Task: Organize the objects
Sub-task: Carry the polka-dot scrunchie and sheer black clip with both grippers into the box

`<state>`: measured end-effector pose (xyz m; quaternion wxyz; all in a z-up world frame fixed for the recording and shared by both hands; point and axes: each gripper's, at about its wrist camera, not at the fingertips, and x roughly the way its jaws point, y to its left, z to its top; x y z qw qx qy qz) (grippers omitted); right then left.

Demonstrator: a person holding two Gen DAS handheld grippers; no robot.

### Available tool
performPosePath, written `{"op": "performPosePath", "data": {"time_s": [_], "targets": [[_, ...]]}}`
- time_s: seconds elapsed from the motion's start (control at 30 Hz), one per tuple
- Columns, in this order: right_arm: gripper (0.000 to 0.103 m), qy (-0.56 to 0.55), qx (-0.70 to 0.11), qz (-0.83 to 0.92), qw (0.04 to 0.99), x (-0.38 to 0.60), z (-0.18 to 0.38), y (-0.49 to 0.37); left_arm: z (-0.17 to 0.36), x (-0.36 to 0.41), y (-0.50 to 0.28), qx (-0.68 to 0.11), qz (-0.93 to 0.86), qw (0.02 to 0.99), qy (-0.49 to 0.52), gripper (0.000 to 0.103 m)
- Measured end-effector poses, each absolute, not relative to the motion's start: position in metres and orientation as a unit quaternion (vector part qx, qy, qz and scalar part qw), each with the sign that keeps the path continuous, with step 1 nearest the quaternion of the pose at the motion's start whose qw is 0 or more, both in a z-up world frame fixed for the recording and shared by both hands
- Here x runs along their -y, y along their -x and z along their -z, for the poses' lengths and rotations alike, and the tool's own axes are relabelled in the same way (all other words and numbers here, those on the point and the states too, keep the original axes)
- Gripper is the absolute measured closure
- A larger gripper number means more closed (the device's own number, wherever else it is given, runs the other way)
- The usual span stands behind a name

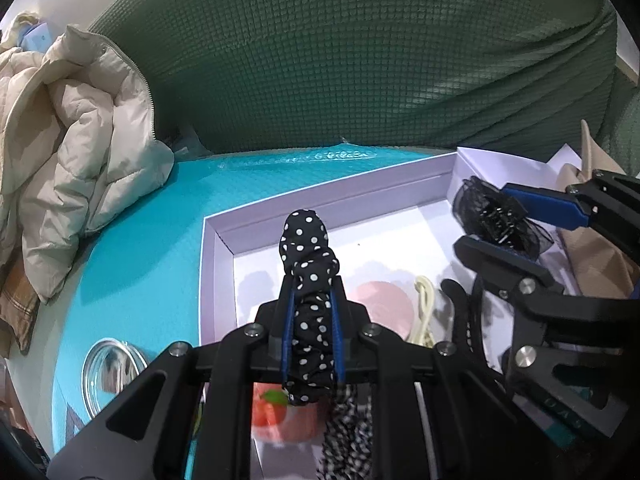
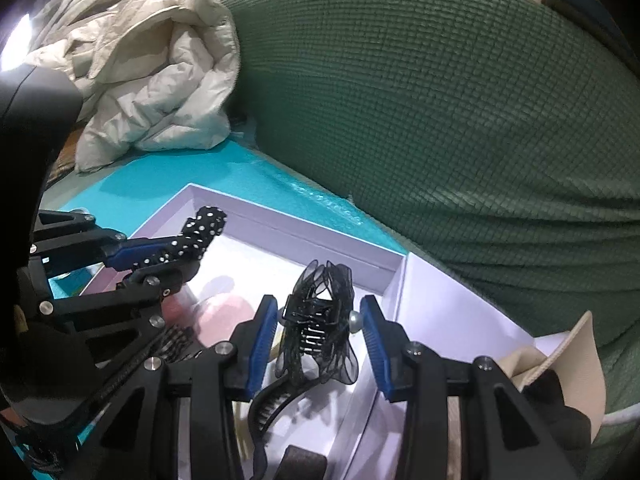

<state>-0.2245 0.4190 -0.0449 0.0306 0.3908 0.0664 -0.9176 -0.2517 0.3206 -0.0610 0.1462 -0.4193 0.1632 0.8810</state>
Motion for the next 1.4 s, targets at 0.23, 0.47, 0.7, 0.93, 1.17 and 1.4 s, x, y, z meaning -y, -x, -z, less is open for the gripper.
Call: {"op": "performPosePath", "data": {"time_s": [0.23, 0.47, 0.7, 0.93, 1.17, 1.4], "targets": [[0.060, -0.395, -0.059, 0.917, 0.004, -0.425, 0.053, 0.236, 0.069, -0.318, 0.268, -0.168, -0.876, 0.145, 0.429, 0.088], [0.060, -0.391, -0.043, 0.919, 0.000, -0.426, 0.059, 0.242, 0.073, -0.323, 0.272, -0.185, -0.870, 0.148, 0.432, 0.088], [0.060, -0.406, -0.021, 0.914, 0.011, -0.430, 0.063, 0.248, 0.082, -0.331, 0.276, -0.191, -0.858, 0.162, 0.449, 0.088], [0.060, -0.422, -0.008, 0.906, 0.024, -0.431, 0.066, 0.250, 0.092, -0.332, 0.279, -0.175, -0.847, 0.170, 0.472, 0.088], [0.060, -0.438, -0.024, 0.898, 0.032, -0.426, 0.070, 0.250, 0.096, -0.330, 0.279, -0.184, -0.846, 0.165, 0.473, 0.088], [0.060, -0.456, -0.037, 0.889, 0.023, -0.423, 0.075, 0.253, 0.098, -0.335, 0.277, -0.202, -0.844, 0.160, 0.471, 0.088]]}}
